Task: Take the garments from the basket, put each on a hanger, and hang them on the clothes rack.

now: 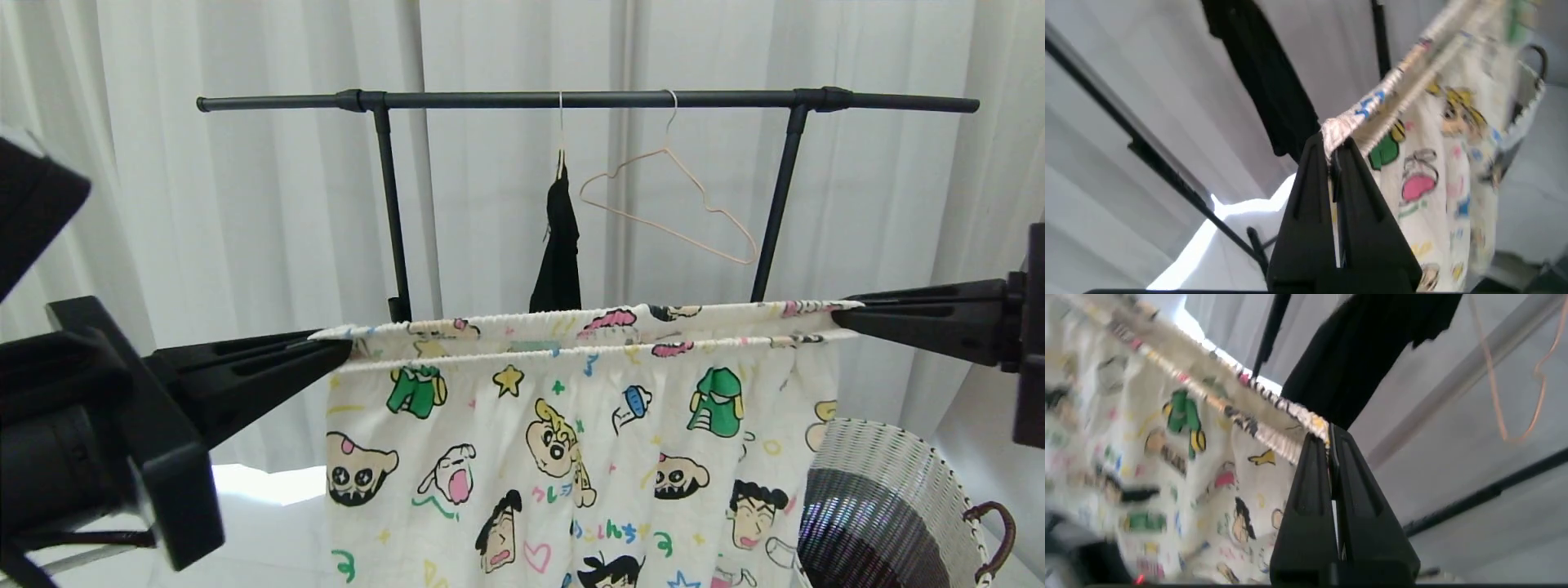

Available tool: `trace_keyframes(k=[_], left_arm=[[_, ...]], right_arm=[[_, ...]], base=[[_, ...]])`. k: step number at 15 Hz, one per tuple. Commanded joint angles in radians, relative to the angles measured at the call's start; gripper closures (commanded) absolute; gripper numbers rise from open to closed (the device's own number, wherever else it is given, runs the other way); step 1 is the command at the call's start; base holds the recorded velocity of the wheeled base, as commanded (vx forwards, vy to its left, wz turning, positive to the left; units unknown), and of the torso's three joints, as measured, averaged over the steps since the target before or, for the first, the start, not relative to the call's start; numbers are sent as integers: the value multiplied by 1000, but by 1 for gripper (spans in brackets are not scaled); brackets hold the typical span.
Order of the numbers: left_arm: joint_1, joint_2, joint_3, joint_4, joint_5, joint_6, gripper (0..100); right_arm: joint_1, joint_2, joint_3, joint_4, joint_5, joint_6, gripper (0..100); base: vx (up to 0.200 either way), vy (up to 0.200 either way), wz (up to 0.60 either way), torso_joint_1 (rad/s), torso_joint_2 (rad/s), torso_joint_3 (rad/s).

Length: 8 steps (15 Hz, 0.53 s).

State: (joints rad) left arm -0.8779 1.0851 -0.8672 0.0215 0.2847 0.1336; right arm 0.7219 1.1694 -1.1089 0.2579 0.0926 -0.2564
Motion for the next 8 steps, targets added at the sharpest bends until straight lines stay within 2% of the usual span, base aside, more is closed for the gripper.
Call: trace_keyframes(k=[1, 8], left_arm=[[23, 78, -35, 0, 4, -34, 100], [23, 72, -30, 0, 4, -34, 100]], right_arm=[[16, -71, 8, 12, -1, 0, 100], [16, -66, 14, 12, -5, 0, 100]], base=[[0, 0, 0, 0, 0, 0], [0, 0, 0, 0, 0, 0]])
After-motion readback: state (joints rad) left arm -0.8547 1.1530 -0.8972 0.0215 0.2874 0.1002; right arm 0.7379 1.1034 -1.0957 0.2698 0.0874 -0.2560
